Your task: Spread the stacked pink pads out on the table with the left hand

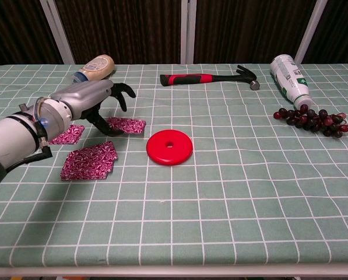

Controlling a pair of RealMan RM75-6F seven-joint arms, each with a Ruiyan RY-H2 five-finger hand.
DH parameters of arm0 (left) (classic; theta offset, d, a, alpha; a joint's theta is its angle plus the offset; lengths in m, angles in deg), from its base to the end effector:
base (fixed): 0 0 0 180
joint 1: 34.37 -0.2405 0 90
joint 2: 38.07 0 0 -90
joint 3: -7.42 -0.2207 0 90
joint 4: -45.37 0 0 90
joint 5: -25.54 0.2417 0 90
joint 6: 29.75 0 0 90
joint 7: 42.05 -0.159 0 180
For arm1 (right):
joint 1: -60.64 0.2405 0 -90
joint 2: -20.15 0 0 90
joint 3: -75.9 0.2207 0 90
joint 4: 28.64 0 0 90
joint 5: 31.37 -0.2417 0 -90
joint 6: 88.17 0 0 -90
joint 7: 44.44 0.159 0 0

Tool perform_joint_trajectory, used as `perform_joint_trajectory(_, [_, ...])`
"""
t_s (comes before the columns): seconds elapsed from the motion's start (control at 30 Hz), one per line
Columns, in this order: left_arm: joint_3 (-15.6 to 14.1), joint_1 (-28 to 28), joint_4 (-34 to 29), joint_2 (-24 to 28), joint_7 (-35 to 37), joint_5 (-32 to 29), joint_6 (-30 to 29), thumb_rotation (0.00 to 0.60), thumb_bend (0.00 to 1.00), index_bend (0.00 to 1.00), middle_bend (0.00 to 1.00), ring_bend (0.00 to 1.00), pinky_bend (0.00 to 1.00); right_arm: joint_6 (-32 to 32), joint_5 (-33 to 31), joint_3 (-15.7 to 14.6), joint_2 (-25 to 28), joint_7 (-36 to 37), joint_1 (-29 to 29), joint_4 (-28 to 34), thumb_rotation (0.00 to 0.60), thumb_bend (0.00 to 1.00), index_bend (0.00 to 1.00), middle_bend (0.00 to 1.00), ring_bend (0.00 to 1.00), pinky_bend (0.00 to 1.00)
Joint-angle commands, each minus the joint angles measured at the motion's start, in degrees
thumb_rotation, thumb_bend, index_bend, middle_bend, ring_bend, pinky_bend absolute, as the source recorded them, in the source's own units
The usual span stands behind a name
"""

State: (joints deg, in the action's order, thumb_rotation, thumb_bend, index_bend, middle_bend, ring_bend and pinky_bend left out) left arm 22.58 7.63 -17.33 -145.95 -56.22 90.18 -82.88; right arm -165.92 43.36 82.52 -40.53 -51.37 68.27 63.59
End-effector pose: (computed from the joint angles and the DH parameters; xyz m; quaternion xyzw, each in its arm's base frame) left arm -0.1238 0.3574 -0.1132 -0.6943 -0.4355 -0.3838 0.4254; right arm -0.3179 -0.2250 0.1387 0.5831 -0.3845 0.3054 0.6472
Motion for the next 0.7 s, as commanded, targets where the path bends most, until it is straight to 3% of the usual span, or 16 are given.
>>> perform_joint_trajectory(0.03, [-0.1, 0.0, 1.1, -0.5, 1.4, 0.9, -1.0, 0.6, 0.19, 0.13, 0.15, 0.1, 0.12, 0.1, 0.1, -0.1, -0.1, 0.0, 0.1, 0.0, 0.6, 0.2, 0.0, 0.0, 0.0, 0.0])
perform_joint_trajectory(0.4, [-1.8, -1.8, -2.8, 2.9, 1.4, 2.6, -3.7, 0.6, 0.18, 0.13, 0.16, 0.09, 0.12, -0.2, 0.3, 0.0, -0.2, -0.4, 0.1, 0.3, 0.6, 0.2, 0.0, 0.0, 0.0, 0.0])
perform_joint_trajectory(0.7, [-5.9, -8.0, -15.8, 14.5, -1.0, 3.8, -8.5, 0.6, 0.16, 0.13, 0.16, 0.07, 0.12, -0.2, 1.5, -0.1, -0.8, -0.2, 0.5, -0.1, 0.6, 0.2, 0.0, 0.0, 0.0, 0.0])
